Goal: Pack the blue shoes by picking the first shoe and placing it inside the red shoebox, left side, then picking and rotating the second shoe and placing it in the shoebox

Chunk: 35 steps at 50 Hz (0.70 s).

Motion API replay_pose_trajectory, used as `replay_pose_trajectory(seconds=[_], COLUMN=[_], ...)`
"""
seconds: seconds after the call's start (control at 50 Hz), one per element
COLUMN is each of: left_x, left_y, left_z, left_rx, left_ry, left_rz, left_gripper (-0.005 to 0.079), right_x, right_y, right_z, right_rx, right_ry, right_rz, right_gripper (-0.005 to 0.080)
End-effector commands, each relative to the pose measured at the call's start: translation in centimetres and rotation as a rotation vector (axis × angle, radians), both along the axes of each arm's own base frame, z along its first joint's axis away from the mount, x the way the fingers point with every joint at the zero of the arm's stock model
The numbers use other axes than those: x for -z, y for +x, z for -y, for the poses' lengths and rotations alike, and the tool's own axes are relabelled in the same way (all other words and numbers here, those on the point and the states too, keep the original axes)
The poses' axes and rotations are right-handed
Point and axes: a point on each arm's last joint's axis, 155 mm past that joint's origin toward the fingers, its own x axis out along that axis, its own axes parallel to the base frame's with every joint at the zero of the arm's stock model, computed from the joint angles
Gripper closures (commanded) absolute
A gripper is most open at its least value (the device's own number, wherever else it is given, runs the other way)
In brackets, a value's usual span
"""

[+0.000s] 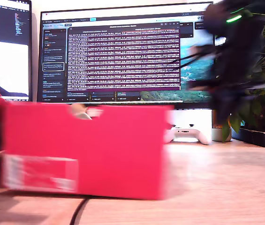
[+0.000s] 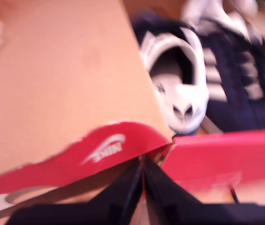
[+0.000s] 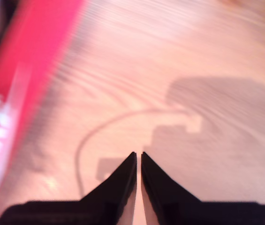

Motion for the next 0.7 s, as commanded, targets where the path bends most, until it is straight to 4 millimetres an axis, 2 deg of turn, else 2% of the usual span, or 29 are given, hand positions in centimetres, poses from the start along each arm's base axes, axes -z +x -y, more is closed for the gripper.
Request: replay_pose_trajectory(seconds=[0.0,0.14,0.2,0.32,0.5,0.68], left_x=[-2.2,-3.8,-4.0,-4.1,-5.5,-6.6], left_y=[0.7,0.7,0.3,0.4,1.5,2.4], left_z=[0.2,1.4,2.4,2.5,1.8,1.5], left_rx=[0.008,0.065,0.116,0.138,0.135,0.152], left_ry=[-0.003,-0.032,-0.056,-0.007,0.062,0.014], left_rz=[0.085,0.142,0.141,0.167,0.255,0.284], left_gripper=[0.0762,0.0762,0.0762,0.0762,0.0762,0.0762], right_x=[-1.3,-3.2,-4.1,-5.3,-5.3,-4.9], right_y=[-0.5,-1.6,-1.7,-2.0,-2.8,-4.4], right_z=[0.5,2.1,2.5,3.0,3.2,3.8], right_rx=[0.011,0.039,0.048,0.059,0.058,0.064], right_ry=[0.02,0.041,0.047,0.058,0.057,0.061], right_rz=[0.056,0.126,0.15,0.182,0.182,0.2], right_gripper=[0.0765,0.0765,0.0765,0.0765,0.0765,0.0765])
